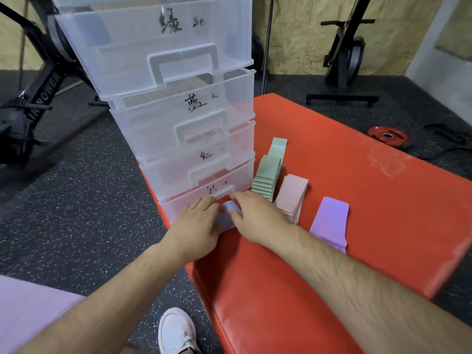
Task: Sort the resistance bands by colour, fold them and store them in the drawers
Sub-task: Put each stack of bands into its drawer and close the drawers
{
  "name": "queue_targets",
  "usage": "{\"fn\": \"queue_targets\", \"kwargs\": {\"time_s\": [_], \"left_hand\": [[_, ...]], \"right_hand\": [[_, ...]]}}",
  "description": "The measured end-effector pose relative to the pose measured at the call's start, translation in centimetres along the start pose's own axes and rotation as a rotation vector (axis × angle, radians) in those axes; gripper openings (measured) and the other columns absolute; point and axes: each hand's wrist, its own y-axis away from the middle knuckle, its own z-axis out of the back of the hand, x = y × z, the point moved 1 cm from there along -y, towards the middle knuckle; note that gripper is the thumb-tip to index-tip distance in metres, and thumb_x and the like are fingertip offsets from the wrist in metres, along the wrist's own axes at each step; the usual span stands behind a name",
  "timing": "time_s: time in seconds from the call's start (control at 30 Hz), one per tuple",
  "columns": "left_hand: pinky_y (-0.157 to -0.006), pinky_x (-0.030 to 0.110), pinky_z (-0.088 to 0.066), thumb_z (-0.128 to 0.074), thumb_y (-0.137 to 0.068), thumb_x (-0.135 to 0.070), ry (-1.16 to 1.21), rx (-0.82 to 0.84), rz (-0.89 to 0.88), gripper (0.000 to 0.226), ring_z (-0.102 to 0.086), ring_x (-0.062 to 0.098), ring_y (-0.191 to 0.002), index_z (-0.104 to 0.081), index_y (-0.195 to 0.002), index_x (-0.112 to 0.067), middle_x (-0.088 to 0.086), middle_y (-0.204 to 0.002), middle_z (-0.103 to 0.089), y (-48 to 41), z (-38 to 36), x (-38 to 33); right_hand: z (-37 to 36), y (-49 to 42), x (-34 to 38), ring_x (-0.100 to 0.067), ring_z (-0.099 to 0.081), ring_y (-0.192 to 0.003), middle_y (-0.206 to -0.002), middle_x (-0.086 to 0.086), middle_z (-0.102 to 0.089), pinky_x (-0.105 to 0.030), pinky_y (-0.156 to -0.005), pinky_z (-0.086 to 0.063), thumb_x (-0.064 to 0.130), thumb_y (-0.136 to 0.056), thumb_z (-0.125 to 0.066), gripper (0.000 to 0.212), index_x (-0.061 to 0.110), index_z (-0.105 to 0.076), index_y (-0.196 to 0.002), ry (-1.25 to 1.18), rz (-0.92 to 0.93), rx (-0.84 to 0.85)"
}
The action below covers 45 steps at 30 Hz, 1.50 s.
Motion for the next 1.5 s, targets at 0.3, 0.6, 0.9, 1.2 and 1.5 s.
{"fn": "queue_targets", "kwargs": {"time_s": [0.3,0.6,0.9,1.2,1.5], "left_hand": [[-0.089,0.039,-0.048,-0.052,-0.079,-0.032,-0.004,-0.002,0.026,0.037,-0.057,0.029,-0.105,-0.059,-0.111,-0.015,0.002,-0.110,-0.057,-2.2,0.2,-2.2],[-0.094,0.041,-0.046,-0.046,-0.082,-0.034,0.025,-0.035,0.000,0.038,-0.056,0.027,-0.108,-0.059,-0.114,-0.017,0.002,-0.112,-0.058,-3.8,-0.1,-4.6],[-0.091,0.037,-0.045,-0.055,-0.080,-0.021,0.121,-0.075,0.043,0.033,-0.054,0.026,-0.105,-0.056,-0.111,-0.012,0.003,-0.112,-0.054,-6.0,-0.4,-5.7],[-0.088,0.036,-0.043,-0.056,-0.076,-0.018,0.342,0.080,0.072,0.049,-0.058,0.032,-0.108,-0.042,-0.123,-0.011,0.011,-0.117,-0.060,-10.6,-0.2,-8.6],[-0.106,0.038,-0.039,-0.057,-0.081,-0.035,0.143,0.197,0.037,0.058,-0.050,0.028,-0.124,-0.045,-0.135,-0.016,0.006,-0.137,-0.052,-10.8,-1.3,-7.8]], "right_hand": [[2.6,-1.4,-2.6,-0.031,-0.037,-0.129,-0.139,-0.005,-0.044,-0.041,-0.102,-0.036,0.028,-0.073,-0.068,0.068,0.021,-0.045,-0.137,0.382,-0.088,-0.167],[0.8,-4.1,-6.1,-0.029,-0.051,-0.122,-0.134,-0.004,-0.052,-0.039,-0.100,-0.035,0.024,-0.081,-0.066,0.063,0.018,-0.043,-0.139,0.367,-0.141,0.009],[1.9,-4.3,-7.0,-0.031,-0.060,-0.109,-0.120,-0.006,-0.064,-0.037,-0.090,-0.042,0.028,-0.086,-0.064,0.042,0.015,-0.053,-0.124,0.347,-0.075,-0.049],[3.9,-4.4,-8.8,-0.025,-0.053,-0.107,-0.111,-0.003,-0.053,-0.030,-0.083,-0.042,0.033,-0.075,-0.069,0.054,0.024,-0.049,-0.123,0.211,-0.116,0.255],[8.1,-11.2,-12.9,-0.022,-0.064,-0.108,-0.121,-0.003,-0.067,-0.037,-0.093,-0.054,0.005,-0.087,-0.041,0.040,0.020,-0.063,-0.117,-0.092,-0.214,0.061]]}}
